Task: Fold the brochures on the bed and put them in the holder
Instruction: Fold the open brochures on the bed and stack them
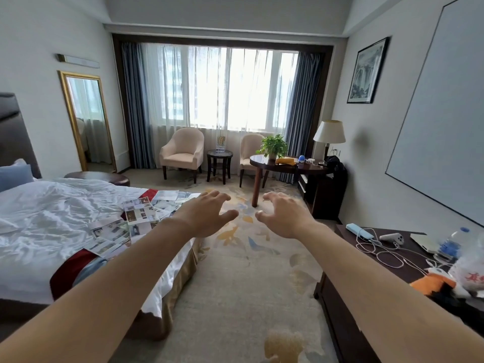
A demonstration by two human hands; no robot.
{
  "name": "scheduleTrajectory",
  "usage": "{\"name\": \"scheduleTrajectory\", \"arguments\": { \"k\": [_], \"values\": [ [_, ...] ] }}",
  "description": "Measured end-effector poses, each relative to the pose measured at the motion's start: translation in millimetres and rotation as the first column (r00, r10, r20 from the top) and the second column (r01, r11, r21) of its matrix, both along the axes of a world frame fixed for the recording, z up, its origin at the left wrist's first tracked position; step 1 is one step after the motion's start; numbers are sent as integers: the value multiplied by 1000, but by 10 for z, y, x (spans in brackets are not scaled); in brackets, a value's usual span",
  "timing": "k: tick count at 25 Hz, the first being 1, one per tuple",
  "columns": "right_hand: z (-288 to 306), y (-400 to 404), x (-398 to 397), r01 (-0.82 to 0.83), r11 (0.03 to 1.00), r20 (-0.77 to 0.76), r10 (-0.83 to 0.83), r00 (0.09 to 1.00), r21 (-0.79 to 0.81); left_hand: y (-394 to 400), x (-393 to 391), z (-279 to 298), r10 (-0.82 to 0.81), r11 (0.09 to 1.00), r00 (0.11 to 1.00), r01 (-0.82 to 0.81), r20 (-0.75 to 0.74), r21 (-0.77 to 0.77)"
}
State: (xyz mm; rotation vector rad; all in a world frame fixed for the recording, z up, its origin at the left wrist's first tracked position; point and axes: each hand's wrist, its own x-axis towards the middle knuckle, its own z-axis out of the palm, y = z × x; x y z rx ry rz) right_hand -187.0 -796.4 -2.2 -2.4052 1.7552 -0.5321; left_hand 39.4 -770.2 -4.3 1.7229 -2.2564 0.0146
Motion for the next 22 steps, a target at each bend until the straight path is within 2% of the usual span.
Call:
{"name": "scheduleTrajectory", "arguments": {
  "k": [5,14,22],
  "values": [
    [-81,-949,176,-18,1000,-3,18,1000,0,-925,199,-49,13,1000,998,-13,-57,-7],
    [-196,-2872,747,-1,1000,12,1,1000,5,-2967,692,-101,-34,999,999,34,-37,-8],
    [-242,-4471,921,29,1000,-4,-29,1000,11,-4630,918,-168,-43,999,999,43,-32,-2]
  ]
}}
